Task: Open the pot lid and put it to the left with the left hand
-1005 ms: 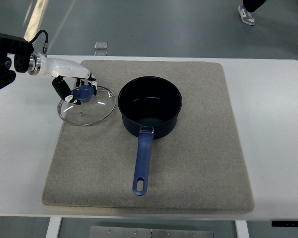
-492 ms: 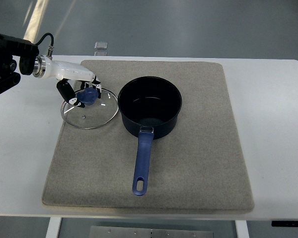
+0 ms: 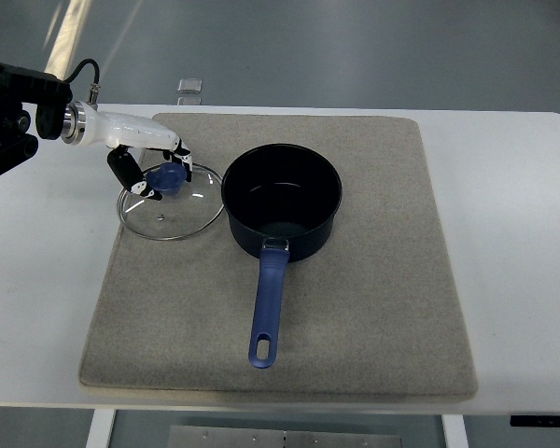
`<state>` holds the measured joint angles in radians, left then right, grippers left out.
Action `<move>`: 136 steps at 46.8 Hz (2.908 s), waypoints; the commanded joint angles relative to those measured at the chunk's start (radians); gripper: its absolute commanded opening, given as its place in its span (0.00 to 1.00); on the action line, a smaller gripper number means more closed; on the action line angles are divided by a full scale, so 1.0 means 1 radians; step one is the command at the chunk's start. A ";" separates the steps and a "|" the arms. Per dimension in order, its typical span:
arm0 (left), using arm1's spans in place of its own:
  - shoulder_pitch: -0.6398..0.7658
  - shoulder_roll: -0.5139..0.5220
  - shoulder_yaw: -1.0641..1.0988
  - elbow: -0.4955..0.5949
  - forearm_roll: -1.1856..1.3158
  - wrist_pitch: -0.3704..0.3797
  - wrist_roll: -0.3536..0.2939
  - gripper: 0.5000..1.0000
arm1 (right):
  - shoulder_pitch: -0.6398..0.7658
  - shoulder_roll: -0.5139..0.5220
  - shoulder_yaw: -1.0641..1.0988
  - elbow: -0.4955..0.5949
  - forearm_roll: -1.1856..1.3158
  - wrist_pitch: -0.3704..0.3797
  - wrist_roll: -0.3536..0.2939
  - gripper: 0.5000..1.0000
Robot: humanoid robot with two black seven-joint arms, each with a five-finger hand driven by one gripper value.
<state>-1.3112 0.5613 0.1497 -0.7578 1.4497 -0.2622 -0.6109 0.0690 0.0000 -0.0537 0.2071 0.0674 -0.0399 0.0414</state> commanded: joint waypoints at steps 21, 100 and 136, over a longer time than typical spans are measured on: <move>-0.002 0.017 -0.004 -0.048 -0.002 0.000 0.000 0.65 | 0.000 0.000 0.000 0.000 0.000 0.000 0.000 0.83; 0.224 -0.265 -0.541 0.380 -1.588 0.201 0.000 0.74 | 0.000 0.000 0.000 0.000 0.000 0.000 0.000 0.83; 0.310 -0.278 -0.805 0.400 -1.678 0.184 0.000 0.76 | 0.000 0.000 0.000 0.000 0.000 0.000 0.000 0.83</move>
<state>-1.0018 0.2838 -0.6549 -0.3669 -0.2296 -0.0751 -0.6108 0.0690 0.0000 -0.0537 0.2071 0.0673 -0.0399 0.0414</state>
